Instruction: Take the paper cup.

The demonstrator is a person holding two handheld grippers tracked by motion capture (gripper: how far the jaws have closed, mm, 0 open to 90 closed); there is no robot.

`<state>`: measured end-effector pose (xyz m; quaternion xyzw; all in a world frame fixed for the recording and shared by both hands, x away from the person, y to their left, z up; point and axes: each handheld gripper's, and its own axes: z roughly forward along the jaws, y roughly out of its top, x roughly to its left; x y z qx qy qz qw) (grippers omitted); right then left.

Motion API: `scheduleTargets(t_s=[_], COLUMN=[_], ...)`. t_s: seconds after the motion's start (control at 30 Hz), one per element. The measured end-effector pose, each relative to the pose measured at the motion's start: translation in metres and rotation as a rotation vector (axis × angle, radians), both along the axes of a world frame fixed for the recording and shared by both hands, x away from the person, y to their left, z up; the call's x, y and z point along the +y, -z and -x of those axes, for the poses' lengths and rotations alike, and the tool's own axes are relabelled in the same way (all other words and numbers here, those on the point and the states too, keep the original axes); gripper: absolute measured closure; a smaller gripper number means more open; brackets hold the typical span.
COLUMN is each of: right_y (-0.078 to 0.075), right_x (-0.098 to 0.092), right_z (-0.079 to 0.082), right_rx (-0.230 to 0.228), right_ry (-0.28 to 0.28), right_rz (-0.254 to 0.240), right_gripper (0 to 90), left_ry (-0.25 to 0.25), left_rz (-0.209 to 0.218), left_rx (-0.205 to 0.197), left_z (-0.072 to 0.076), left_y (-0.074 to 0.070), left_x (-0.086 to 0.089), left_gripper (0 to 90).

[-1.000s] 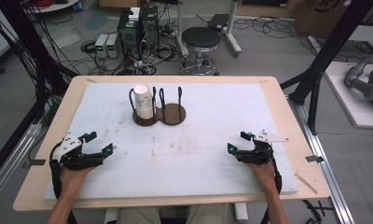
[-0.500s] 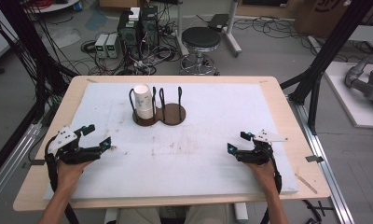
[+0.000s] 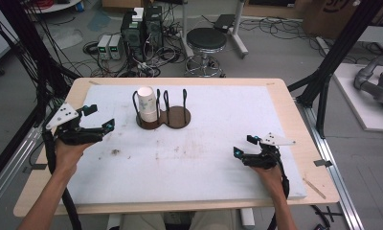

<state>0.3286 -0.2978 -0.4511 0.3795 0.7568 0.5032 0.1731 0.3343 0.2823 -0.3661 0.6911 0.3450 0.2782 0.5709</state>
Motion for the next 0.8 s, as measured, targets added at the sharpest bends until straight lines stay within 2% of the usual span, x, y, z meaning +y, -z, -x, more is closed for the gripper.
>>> scheduleTargets(t_s=[0.2,0.5,0.67,0.73,0.8], right_y=[0.000,0.000,0.000,0.000,0.000], right_x=[0.000,0.000,0.000,0.000,0.000], right_z=[0.000,0.000,0.000,0.000,0.001], right_rx=[0.002,0.005,-0.002,-0.004,-0.003], right_ry=[0.000,0.000,-0.001,-0.002,0.000], right_rz=[0.001,0.001,0.003,0.002,0.000], right_gripper=[16.5,16.5,16.5,16.5,16.5], left_ry=[0.000,0.044,0.073,0.093,0.105], left_rz=[-0.004,-0.023,-0.045,-0.071,-0.079], left_rx=[0.007,0.031,0.056,0.066,0.072], left_z=[-0.016,-0.053,-0.071,-0.080,-0.087], left_y=[-0.016,-0.048,-0.054,-0.056,-0.057], left_x=[-0.001,-0.002,-0.011,-0.016,-0.020], left_gripper=[12.9,12.8,12.9,12.8,12.8])
